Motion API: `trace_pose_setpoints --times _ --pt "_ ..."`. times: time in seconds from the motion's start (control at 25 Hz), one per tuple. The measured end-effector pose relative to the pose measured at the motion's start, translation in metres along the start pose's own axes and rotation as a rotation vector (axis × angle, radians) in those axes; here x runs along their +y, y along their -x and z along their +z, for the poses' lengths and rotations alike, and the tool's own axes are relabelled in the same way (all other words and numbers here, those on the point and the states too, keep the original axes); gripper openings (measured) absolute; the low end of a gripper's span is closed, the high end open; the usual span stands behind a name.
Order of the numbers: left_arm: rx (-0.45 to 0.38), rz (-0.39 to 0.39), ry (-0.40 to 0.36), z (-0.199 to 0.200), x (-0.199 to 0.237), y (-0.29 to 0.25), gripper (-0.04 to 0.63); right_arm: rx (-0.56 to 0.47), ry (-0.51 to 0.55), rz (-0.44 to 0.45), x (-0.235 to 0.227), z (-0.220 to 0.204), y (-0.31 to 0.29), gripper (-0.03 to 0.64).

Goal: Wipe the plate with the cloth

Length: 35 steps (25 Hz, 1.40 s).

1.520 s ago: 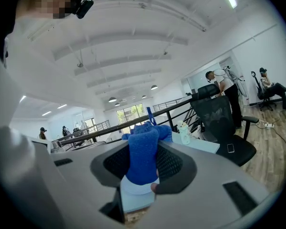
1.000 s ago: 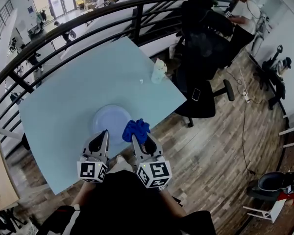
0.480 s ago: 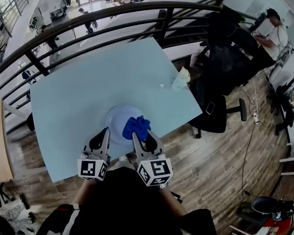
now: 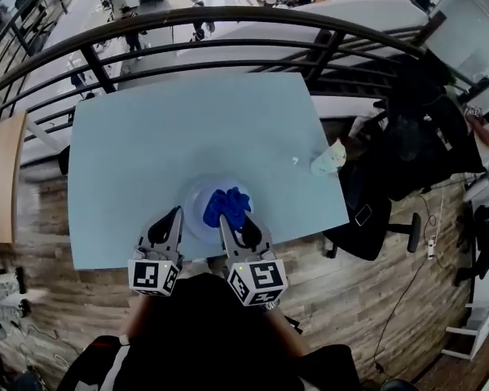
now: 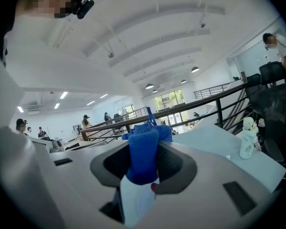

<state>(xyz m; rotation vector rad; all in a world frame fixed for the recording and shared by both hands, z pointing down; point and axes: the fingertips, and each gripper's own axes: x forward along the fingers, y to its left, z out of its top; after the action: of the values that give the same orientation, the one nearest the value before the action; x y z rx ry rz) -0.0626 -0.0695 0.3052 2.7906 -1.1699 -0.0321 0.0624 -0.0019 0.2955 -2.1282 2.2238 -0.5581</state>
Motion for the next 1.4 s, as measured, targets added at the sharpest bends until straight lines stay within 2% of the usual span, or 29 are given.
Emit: trace_pose_setpoints --times 0.2,0.56,0.8,1.08,1.4 --pt "0.012 0.119 0.002 -0.005 -0.002 0.0 0.0 0.049 0.017 0.111 -0.012 0.002 -0.01 0.118" --pt "0.022 0.33 -0.004 -0.01 -0.031 -0.004 0.0 0.143 0.039 0.289 -0.051 0.001 -0.014 0.12" --pt "0.052 0.456 0.005 -0.032 -0.035 0.009 0.0 0.209 0.072 0.401 -0.055 -0.015 -0.027 0.118" --pt "0.079 0.563 0.04 -0.047 -0.035 0.018 0.0 0.301 0.091 0.485 -0.052 -0.048 -0.046 0.119" --pt "0.111 0.625 0.039 -0.058 -0.028 0.022 0.0 0.398 0.118 0.53 -0.047 -0.091 -0.074 0.119"
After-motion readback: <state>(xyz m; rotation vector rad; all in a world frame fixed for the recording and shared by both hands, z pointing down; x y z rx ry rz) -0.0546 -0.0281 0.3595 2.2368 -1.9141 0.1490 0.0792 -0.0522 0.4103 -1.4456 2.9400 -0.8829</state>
